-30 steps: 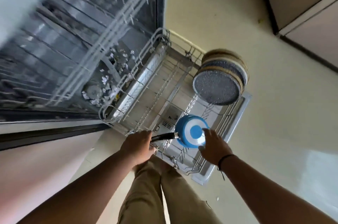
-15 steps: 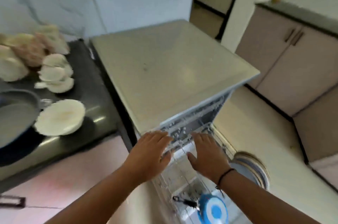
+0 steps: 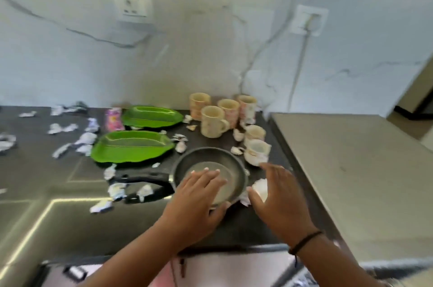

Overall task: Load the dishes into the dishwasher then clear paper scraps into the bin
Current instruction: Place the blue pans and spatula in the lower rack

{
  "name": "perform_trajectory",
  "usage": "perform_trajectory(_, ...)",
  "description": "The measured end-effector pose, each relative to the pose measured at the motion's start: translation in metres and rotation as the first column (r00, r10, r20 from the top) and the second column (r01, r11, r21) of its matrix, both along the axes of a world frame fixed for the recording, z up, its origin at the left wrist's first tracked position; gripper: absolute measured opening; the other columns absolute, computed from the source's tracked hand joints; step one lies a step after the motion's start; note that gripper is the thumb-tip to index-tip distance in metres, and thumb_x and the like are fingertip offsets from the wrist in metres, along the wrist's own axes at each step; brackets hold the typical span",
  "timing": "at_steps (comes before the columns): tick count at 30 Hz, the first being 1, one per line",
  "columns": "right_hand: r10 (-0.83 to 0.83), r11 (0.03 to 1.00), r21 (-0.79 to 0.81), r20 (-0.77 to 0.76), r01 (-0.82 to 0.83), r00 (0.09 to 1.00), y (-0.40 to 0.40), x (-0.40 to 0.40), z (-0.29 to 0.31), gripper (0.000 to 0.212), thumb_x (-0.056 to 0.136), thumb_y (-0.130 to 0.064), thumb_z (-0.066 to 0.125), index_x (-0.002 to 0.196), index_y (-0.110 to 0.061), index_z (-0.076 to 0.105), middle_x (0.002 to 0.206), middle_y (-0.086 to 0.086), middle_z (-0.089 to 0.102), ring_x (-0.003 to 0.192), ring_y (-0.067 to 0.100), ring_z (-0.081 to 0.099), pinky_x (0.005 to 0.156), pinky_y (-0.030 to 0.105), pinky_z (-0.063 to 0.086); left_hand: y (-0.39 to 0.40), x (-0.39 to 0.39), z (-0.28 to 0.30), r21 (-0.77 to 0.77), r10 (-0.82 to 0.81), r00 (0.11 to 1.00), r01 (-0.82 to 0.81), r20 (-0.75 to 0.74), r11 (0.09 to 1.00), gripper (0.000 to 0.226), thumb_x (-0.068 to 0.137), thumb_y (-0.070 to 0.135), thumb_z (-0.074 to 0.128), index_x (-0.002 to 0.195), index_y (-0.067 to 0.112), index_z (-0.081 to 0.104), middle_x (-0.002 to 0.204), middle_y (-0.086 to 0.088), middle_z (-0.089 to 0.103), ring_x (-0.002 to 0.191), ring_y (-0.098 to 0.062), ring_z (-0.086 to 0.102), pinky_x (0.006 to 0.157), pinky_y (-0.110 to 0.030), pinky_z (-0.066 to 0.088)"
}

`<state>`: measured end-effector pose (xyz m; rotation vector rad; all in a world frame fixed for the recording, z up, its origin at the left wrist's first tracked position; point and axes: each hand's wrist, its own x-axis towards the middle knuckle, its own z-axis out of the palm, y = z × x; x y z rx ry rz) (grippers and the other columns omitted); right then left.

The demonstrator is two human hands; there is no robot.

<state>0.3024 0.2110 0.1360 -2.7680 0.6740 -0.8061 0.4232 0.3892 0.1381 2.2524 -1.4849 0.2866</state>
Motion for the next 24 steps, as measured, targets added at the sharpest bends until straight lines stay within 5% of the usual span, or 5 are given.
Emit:
perform_trajectory(5, 0.036, 0.997, 0.081, -0.227, -0.018, 0.973, 0.035, 0.077, -0.003, 0.066, 0.079, -0.053, 0.058, 0.135, -0.022, 0.043, 0.129, 0.001, 0.052, 0.122, 0.021, 0.047, 0.102, 0.034, 0.038, 0.076, 0.067, -0.011, 0.118, 0.339, 0.940, -0.333, -0.034, 0.935, 0.062, 0.077, 0.060, 0.044, 0.129, 0.027, 0.053, 0.137, 0.000, 0.053, 0.131, -0.025, 0.045, 0.107, -0.044, 0.036)
perform_trajectory(9, -0.188, 0.977, -0.003, -0.498, 0.215, 0.847, 0.016, 0.111, -0.004, 0.059, 0.080, -0.052, 0.052, 0.130, -0.023, 0.041, 0.125, 0.008, 0.055, 0.114, 0.029, 0.053, 0.090, 0.038, 0.042, 0.099, 0.100, -0.019, 0.383, 0.470, 0.882, -0.443, 0.027, 0.811, 0.070, 0.091, 0.056, 0.039, 0.151, 0.027, 0.016, 0.159, -0.003, 0.015, 0.147, -0.025, 0.006, 0.118, -0.048, 0.003)
perform_trajectory(13, -0.256, 0.946, -0.006, -0.629, 0.324, 0.734, -0.007, 0.121, -0.005, 0.029, 0.084, -0.040, 0.047, 0.109, -0.025, 0.047, 0.118, 0.008, 0.061, 0.112, 0.030, 0.054, 0.093, 0.043, 0.034, 0.094, 0.119, -0.024, 0.509, 0.419, 0.900, -0.416, 0.116, 0.753, 0.067, 0.092, 0.049, 0.044, 0.149, 0.025, 0.019, 0.152, -0.002, 0.030, 0.142, -0.026, 0.023, 0.116, -0.053, 0.002)
perform_trajectory(19, -0.165, 0.951, 0.142, -0.522, 0.276, 0.837, -0.019, 0.126, -0.004, 0.027, 0.082, -0.024, 0.044, 0.109, -0.030, 0.045, 0.112, 0.010, 0.060, 0.105, 0.033, 0.054, 0.092, 0.038, 0.041, 0.087, 0.151, -0.031, 0.484, 0.405, 0.913, -0.335, -0.043, 0.808, 0.037, 0.090, 0.040, 0.053, 0.124, 0.024, 0.049, 0.121, -0.002, 0.052, 0.117, -0.025, 0.050, 0.096, -0.036, 0.037)
perform_trajectory(24, -0.078, 0.866, 0.467, -0.231, 0.180, 0.970, -0.022, 0.122, 0.033, 0.035, 0.081, -0.010, 0.053, 0.110, -0.029, 0.048, 0.093, 0.005, 0.060, 0.085, 0.027, 0.058, 0.072, 0.033, 0.044, 0.097, 0.158, -0.014, 0.254, 0.375, 0.913, -0.329, -0.161, 0.910, 0.040, 0.086, 0.043, 0.061, 0.123, 0.027, 0.055, 0.112, 0.001, 0.056, 0.108, -0.022, 0.053, 0.089, -0.033, 0.041)
